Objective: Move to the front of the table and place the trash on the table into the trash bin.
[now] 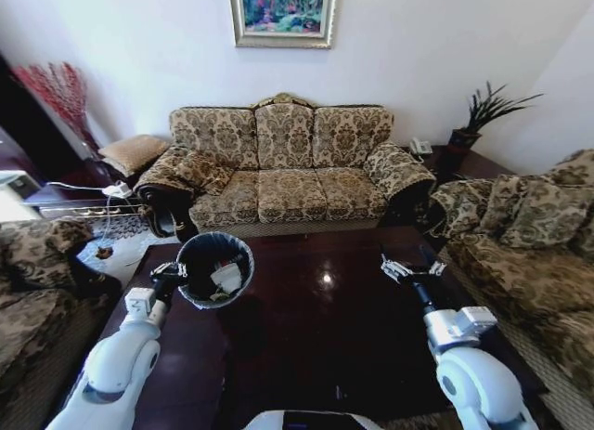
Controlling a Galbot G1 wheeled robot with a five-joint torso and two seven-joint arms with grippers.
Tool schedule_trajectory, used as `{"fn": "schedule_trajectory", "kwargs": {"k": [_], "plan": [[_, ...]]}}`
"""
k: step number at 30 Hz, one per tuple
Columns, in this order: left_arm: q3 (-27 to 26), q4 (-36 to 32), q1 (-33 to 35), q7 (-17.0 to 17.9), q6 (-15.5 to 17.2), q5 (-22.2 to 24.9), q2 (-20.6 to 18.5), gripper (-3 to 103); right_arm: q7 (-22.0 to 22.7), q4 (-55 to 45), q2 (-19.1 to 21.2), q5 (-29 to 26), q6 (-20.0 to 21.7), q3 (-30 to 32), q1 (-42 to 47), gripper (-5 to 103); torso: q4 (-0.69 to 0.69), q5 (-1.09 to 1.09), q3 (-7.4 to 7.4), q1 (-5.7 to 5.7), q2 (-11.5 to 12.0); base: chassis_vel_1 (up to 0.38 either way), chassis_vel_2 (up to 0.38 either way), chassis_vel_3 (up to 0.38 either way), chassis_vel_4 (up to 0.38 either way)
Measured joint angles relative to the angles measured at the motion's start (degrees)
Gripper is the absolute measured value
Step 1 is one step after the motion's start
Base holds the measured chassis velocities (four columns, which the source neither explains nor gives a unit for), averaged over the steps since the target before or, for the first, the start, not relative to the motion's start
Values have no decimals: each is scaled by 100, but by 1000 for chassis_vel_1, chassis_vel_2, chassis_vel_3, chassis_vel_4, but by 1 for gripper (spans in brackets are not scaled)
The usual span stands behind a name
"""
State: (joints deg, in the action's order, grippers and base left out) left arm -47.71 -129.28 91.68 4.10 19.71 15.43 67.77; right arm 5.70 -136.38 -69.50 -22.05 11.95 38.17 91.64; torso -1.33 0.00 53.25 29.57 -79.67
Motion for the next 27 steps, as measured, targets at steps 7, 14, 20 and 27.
{"fn": "schedule_trajectory", "kwargs": {"k": [7, 14, 20, 27], "plan": [[24, -14, 22, -7, -41, -61, 54, 2, 53, -10, 38, -4, 6, 0, -13, 100, -1, 0, 0, 0, 0, 81, 84, 97, 87], [122, -80, -4, 19, -89, -84, 3, 2, 68, -20, -59, 31, -18, -32, -10, 100, -3, -1, 0, 0, 0, 58, 59, 59, 52], [266, -137, -84, 22, -108, -86, -1, 2, 39, -78, -101, 33, -18, 17, 66, 100, 2, 0, 0, 1, 0, 0, 0, 0, 0], [317, -218, -37, 44, -129, -103, 88, 2, -50, -107, -124, 44, -17, 9, 125, 100, 0, 0, 0, 1, 1, 25, -22, -22, 26]]}}
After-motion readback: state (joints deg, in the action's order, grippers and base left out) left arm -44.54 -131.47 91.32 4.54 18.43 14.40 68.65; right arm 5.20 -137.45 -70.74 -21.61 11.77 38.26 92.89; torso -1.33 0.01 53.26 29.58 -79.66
